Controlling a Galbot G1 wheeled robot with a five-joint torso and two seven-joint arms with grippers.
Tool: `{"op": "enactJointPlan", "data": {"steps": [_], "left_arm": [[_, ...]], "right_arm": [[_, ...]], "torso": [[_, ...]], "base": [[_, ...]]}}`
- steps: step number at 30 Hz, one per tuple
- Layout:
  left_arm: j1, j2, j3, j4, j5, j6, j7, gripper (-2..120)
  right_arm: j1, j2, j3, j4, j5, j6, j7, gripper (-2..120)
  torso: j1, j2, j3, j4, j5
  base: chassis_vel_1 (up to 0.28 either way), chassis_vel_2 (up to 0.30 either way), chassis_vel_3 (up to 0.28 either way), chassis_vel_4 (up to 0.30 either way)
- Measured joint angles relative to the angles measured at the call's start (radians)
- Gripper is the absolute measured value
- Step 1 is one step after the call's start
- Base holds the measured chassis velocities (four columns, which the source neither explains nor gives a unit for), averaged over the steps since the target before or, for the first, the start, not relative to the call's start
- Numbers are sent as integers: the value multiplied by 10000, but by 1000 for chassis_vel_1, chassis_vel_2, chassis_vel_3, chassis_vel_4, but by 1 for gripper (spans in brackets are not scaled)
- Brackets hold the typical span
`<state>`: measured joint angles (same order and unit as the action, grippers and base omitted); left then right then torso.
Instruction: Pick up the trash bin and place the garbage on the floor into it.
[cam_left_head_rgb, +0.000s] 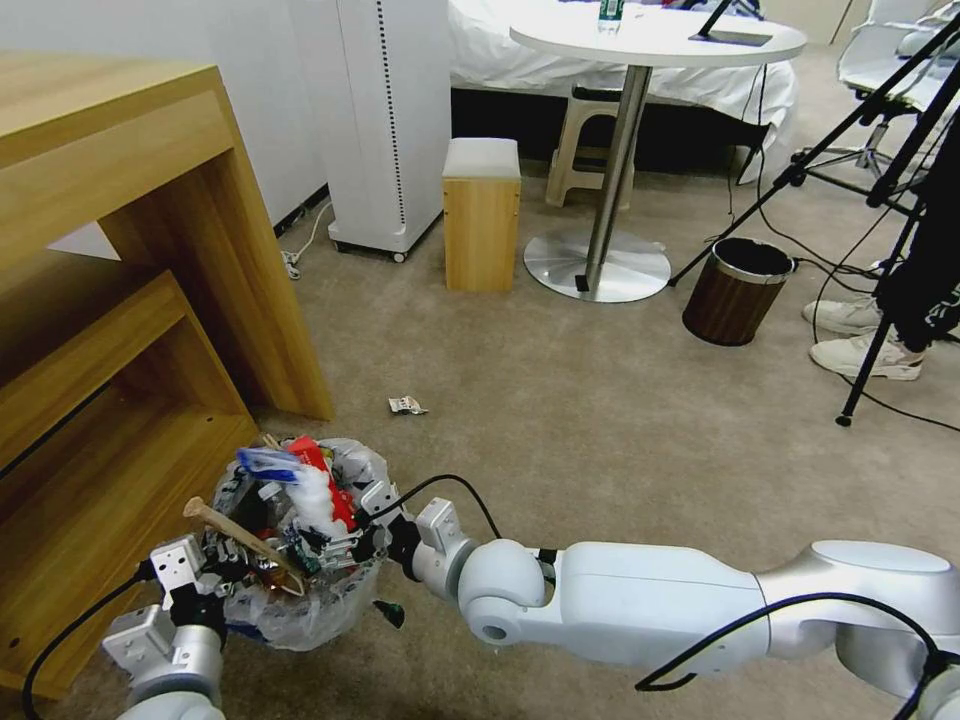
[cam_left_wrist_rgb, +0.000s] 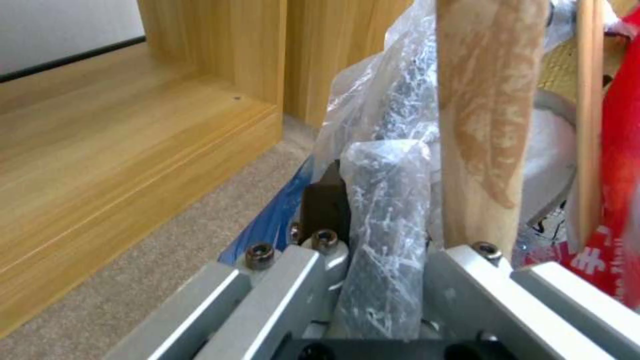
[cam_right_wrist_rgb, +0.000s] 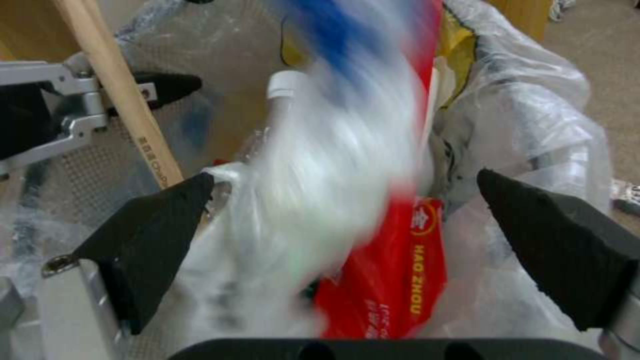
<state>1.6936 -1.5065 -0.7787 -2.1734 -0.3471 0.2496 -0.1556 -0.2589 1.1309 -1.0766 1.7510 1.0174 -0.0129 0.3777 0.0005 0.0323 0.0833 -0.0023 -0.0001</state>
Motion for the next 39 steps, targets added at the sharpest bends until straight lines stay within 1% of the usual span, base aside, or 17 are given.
{"op": "enactJointPlan", "data": {"steps": [5,9,13,15,16,17,19,20,22,25,30,32,34,35,36,38,39], "left_arm": [[-18,-17,24,41,26,0,19,1],[-26,-31,31,70,44,0,33,1],[-48,-34,33,119,51,0,39,1],[-65,-30,22,160,51,0,40,1],[-65,-30,22,160,51,0,40,1],[-73,-29,20,172,52,0,40,1],[-78,-28,20,177,52,0,39,1],[-103,-23,14,203,52,0,40,1],[-110,-21,11,211,51,0,39,1],[-116,20,-37,273,40,12,31,1],[-79,57,-65,274,18,53,34,1],[23,152,-112,273,-50,145,74,1],[41,169,-119,267,-76,168,83,1],[114,238,-140,210,-228,296,92,1],[250,415,-148,85,-543,593,76,1],[285,495,-158,66,-602,659,82,1],[331,668,-193,11,-739,805,88,1]], "right_arm": [[10,-38,5,5,-8,3,-1,100],[12,84,24,-85,-62,141,-5,100],[-75,315,274,-151,-87,429,-48,100],[-161,465,674,-153,-74,514,-49,100],[-161,465,674,-153,-74,514,-49,100],[-211,524,970,-145,-62,529,-49,100],[-226,534,1069,-140,-58,533,-50,100],[-273,541,1510,-84,-24,553,-52,100],[-279,538,1573,-73,-20,556,-52,100],[-473,296,2284,76,-18,702,-45,100],[-706,125,2656,124,-49,756,53,100],[-1051,-178,3169,181,-102,764,232,100],[-1097,-222,3241,189,-109,761,266,100],[-1262,-380,3507,224,-128,722,386,100],[-1557,-664,4083,314,-135,579,584,100],[-1660,-767,4305,350,-134,526,620,100],[-1864,-974,4730,431,-134,451,654,100]], "torso": [[0,0,0,-1,1],[0,0,0,0,1],[0,0,0,0,0],[0,0,0,1,-1],[0,0,0,1,-1],[0,0,0,1,0],[0,0,0,2,1],[0,0,0,0,0],[0,0,0,0,0],[0,0,0,1,0],[0,0,0,1,1],[0,0,0,1,1],[0,0,0,1,2],[0,-1,0,0,1],[1,0,0,-1,3],[0,0,0,0,2],[0,0,0,-1,2]], "base": [[0,0,0,0],[0,0,0,0],[0,0,0,0],[0,0,0,0],[0,0,0,0],[0,0,0,0],[0,0,0,0],[0,0,0,0],[0,0,0,0],[0,0,0,0],[0,0,0,0],[0,0,0,0],[0,0,0,0],[0,0,0,0],[0,0,0,0],[0,0,0,0],[0,0,0,0]]}}
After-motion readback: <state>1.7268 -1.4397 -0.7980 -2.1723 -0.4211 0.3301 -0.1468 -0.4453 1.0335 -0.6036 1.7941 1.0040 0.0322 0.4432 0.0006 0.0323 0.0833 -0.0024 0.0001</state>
